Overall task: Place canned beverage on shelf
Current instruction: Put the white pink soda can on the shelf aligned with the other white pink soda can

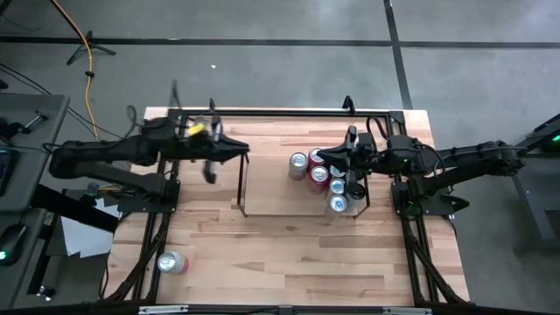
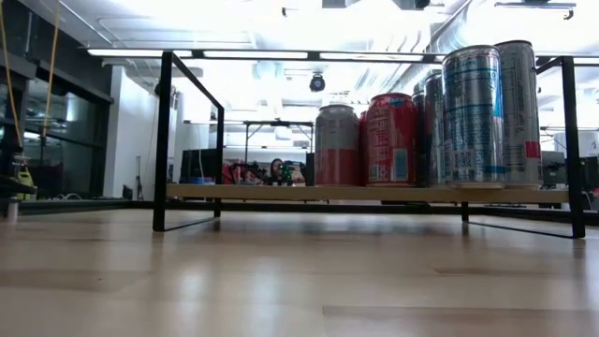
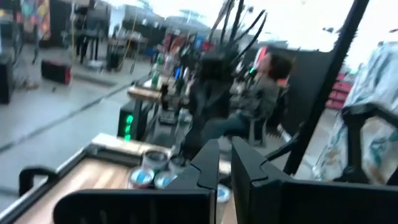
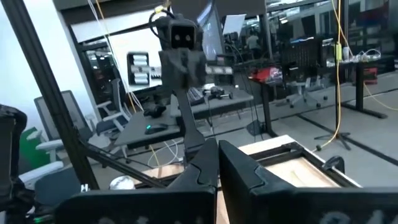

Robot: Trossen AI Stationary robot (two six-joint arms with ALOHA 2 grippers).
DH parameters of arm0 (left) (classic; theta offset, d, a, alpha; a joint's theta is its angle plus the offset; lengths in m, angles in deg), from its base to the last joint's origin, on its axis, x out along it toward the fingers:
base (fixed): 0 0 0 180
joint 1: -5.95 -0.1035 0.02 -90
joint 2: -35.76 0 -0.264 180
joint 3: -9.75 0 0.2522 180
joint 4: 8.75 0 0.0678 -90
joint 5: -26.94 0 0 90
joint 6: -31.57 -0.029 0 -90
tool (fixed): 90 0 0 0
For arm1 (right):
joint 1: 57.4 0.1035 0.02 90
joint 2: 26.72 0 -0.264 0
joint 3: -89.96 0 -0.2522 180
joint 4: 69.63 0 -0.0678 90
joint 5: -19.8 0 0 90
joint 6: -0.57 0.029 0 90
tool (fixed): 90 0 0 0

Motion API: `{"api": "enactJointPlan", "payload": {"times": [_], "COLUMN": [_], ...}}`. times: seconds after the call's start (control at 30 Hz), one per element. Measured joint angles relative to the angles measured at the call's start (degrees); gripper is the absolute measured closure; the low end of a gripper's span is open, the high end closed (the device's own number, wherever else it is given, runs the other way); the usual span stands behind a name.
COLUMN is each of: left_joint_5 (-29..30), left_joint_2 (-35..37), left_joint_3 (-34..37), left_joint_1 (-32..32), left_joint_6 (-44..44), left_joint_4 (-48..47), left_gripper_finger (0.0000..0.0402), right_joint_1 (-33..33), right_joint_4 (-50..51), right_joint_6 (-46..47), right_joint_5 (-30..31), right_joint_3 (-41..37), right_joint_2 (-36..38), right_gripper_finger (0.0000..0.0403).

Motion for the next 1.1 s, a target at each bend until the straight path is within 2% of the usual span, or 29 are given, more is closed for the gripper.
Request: {"api": "enactJointPlan", "payload": {"times": [0.2,1.1], "left_joint_5": [0.1,0.2], "left_joint_2": [4.3,1.7], "left_joint_3": [0.0,0.1], "left_joint_1": [1.1,1.0], "left_joint_6": [-0.1,0.8], "left_joint_4": [-1.5,-1.4], "left_gripper_finger": [0.0401,0.0401], "right_joint_1": [0.0,0.0], "right_joint_4": [0.3,1.0], "right_joint_6": [-0.2,-0.3], "right_joint_5": [0.0,-0.3], "right_joint_3": [0.0,0.0], "right_joint_2": [0.0,0.0], "right_gripper_finger": [0.0402,0.0402]}}
